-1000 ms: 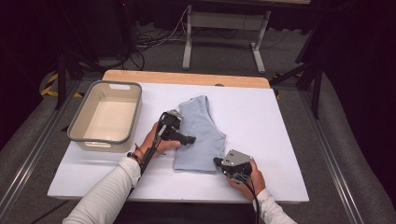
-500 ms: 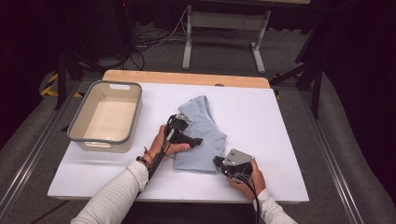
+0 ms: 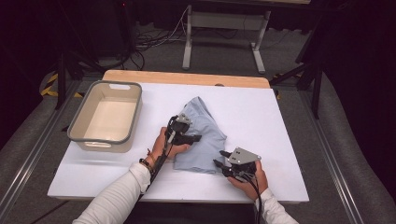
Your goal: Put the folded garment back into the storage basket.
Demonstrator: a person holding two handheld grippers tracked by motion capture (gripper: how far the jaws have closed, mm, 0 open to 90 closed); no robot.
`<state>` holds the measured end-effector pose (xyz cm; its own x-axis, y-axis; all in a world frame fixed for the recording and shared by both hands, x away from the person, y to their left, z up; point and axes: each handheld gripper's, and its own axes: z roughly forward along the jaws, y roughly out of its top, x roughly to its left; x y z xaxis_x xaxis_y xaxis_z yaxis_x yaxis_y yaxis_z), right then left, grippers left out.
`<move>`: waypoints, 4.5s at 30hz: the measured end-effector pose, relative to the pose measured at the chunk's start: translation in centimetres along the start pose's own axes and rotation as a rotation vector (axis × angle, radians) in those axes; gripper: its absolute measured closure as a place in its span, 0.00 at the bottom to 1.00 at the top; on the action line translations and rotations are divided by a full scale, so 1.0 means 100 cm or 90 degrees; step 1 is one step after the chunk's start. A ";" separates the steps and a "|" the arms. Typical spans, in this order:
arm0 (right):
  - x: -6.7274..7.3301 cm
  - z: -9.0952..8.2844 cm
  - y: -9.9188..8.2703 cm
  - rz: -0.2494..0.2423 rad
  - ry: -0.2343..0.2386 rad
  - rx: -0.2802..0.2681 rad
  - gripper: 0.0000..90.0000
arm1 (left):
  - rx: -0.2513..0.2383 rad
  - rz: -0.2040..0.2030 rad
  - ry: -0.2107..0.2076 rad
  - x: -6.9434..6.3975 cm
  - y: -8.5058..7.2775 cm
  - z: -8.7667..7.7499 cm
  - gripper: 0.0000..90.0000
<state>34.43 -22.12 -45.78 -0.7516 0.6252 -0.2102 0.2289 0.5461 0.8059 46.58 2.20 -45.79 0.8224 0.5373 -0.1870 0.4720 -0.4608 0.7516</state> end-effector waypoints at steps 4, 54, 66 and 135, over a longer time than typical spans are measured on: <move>-0.005 -0.003 0.000 0.020 -0.017 -0.014 0.50 | -0.006 0.008 0.000 0.000 0.000 -0.001 0.75; -0.030 -0.012 0.003 0.117 -0.043 -0.100 0.22 | -0.127 0.157 -0.034 -0.039 -0.013 -0.057 0.80; -0.032 0.012 0.022 0.113 0.084 -0.083 0.15 | -0.127 0.198 -0.052 -0.042 -0.023 -0.074 0.80; 0.001 0.023 0.106 -0.008 0.099 -0.114 0.83 | -0.135 0.187 0.024 -0.009 -0.021 -0.139 0.72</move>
<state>38.22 -15.05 -38.53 -0.8433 0.5177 -0.1446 0.1155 0.4374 0.8918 40.40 12.49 -38.37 0.8989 0.4312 0.0776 0.1368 -0.4446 0.8852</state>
